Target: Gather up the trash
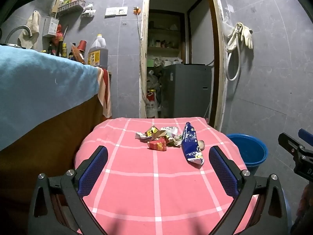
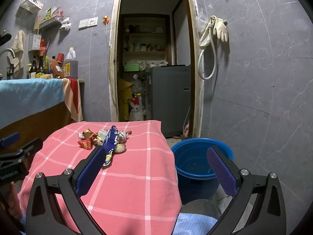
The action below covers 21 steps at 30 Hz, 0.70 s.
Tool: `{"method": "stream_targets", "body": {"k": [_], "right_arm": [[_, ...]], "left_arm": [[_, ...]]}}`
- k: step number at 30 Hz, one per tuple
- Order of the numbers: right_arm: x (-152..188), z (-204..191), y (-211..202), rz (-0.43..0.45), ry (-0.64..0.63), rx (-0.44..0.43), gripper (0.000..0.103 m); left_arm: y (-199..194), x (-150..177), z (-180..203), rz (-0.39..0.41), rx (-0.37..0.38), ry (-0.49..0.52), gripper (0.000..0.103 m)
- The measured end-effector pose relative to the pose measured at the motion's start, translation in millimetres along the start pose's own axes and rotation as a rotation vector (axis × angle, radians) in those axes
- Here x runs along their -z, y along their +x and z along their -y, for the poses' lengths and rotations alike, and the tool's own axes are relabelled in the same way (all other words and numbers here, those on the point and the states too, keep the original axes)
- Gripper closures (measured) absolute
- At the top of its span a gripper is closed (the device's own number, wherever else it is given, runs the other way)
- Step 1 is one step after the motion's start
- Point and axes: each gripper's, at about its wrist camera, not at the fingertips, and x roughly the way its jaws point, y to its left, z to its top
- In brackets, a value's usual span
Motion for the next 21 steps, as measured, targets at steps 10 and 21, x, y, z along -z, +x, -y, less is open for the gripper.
{"method": "stream_targets", "body": {"k": [10, 21], "right_arm": [[-0.2, 0.2, 0.5, -0.001, 0.001, 0.000, 0.000], [-0.2, 0.4, 0.7, -0.001, 0.001, 0.000, 0.000]], "left_arm": [[-0.6, 0.2, -2.0, 0.001, 0.001, 0.000, 0.002], [-1.9, 0.5, -3.6, 0.000, 0.005, 0.003, 0.002]]}}
